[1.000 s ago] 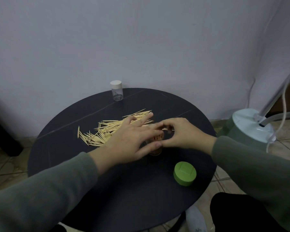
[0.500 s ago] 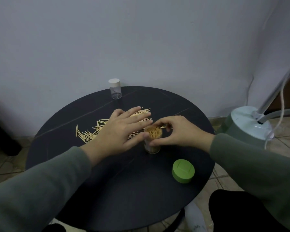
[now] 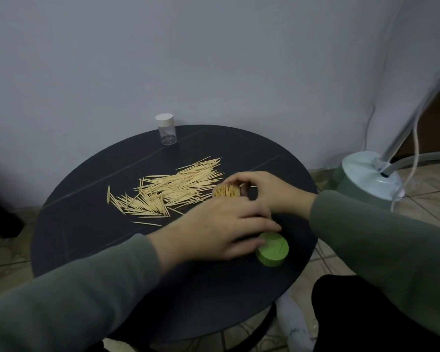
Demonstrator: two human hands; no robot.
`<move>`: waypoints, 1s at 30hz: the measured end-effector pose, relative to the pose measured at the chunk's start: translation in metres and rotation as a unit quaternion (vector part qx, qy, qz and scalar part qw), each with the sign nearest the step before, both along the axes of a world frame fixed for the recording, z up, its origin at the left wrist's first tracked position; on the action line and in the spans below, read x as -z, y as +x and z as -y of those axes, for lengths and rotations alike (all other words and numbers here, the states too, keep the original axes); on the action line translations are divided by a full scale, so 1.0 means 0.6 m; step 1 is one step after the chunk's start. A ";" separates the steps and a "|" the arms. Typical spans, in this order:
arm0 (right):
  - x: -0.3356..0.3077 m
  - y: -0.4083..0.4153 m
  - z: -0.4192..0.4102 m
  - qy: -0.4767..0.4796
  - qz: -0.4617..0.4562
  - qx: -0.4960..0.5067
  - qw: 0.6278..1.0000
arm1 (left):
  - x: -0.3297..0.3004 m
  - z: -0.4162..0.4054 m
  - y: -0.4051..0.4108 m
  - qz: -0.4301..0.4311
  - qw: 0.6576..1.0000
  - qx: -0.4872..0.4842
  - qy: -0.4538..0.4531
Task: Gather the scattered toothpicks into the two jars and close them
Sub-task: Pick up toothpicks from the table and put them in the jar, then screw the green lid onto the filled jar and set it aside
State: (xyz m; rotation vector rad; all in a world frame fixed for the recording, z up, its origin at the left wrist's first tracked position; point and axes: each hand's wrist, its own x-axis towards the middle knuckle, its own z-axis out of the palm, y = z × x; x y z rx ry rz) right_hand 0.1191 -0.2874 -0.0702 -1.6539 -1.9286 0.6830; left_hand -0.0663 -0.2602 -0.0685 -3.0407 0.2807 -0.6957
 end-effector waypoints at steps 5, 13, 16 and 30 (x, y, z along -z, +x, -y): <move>0.001 0.002 0.001 -0.006 -0.003 -0.005 1.000 | 0.028 0.005 0.018 -0.085 0.996 -0.010 0.008; 0.007 0.010 -0.004 0.004 -0.005 0.004 1.000 | 0.017 0.010 0.014 -0.028 0.996 -0.019 -0.080; 0.007 0.012 -0.002 0.020 -0.021 0.009 1.000 | -0.006 -0.008 0.005 0.103 0.979 -0.077 -0.158; 0.006 0.005 -0.001 0.026 -0.033 0.000 0.999 | 0.010 -0.066 -0.023 0.075 0.956 -0.222 -0.176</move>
